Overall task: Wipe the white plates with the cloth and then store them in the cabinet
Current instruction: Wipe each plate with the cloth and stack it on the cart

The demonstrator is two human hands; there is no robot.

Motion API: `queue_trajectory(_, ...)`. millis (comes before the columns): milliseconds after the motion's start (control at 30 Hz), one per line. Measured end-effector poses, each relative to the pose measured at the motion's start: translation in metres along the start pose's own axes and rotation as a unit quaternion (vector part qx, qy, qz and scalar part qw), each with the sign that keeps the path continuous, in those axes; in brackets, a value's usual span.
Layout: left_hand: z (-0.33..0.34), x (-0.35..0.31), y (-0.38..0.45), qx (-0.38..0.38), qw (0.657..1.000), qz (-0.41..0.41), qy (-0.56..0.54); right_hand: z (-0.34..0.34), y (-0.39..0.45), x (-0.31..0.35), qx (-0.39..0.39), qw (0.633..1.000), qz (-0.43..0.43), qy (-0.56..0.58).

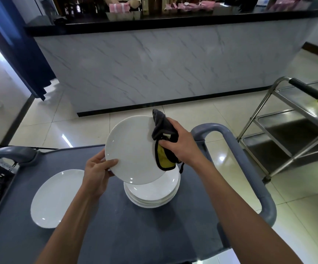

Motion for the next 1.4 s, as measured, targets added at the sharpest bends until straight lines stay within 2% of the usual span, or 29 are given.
queue_trajectory(167,-0.004,0.000,-0.003,-0.009,1.000,-0.002,-0.005,0.002,-0.003,0.000,-0.019,0.998,-0.005,0.054)
queue_trajectory(333,-0.001,-0.002,-0.002,-0.020,1.000,-0.010,-0.007,0.001,-0.007,0.004,-0.082,0.995,-0.025,0.048)
queue_trajectory(500,0.003,0.002,0.002,-0.008,1.000,-0.023,-0.013,-0.002,-0.012,0.028,-0.130,0.986,-0.102,0.001)
queue_trajectory(633,0.003,0.016,0.005,0.013,0.993,-0.061,-0.097,-0.005,-0.020,0.048,-0.142,0.972,-0.177,-0.055)
queue_trajectory(767,0.001,0.030,0.010,0.019,0.980,-0.138,-0.143,-0.004,-0.029,0.076,-0.151,0.933,-0.295,-0.141)
queue_trajectory(900,-0.003,0.043,0.006,0.025,0.968,-0.233,-0.088,0.000,-0.038,0.093,-0.153,0.878,-0.392,-0.229)
queue_trajectory(1000,0.000,0.049,-0.002,0.041,0.953,-0.297,-0.053,0.006,-0.044,0.096,-0.140,0.852,-0.430,-0.264)
queue_trajectory(1167,0.014,0.039,-0.007,0.057,0.950,-0.301,-0.062,0.019,-0.056,0.098,-0.128,0.823,-0.472,-0.289)
queue_trajectory(1267,0.019,0.034,-0.009,0.052,0.954,-0.289,-0.061,0.023,-0.063,0.097,-0.121,0.819,-0.482,-0.288)
queue_trajectory(1400,0.025,0.029,-0.012,0.039,0.954,-0.269,-0.127,0.027,-0.072,0.093,-0.119,0.814,-0.489,-0.289)
Point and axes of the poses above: each hand's wrist, its own y-axis towards the middle knuckle, its own z-axis out of the palm, x = y × z, the point moved 9 cm from there along y, towards the middle knuckle, and after that the axes turned 12 degrees about -z, right-handed, at the moved point
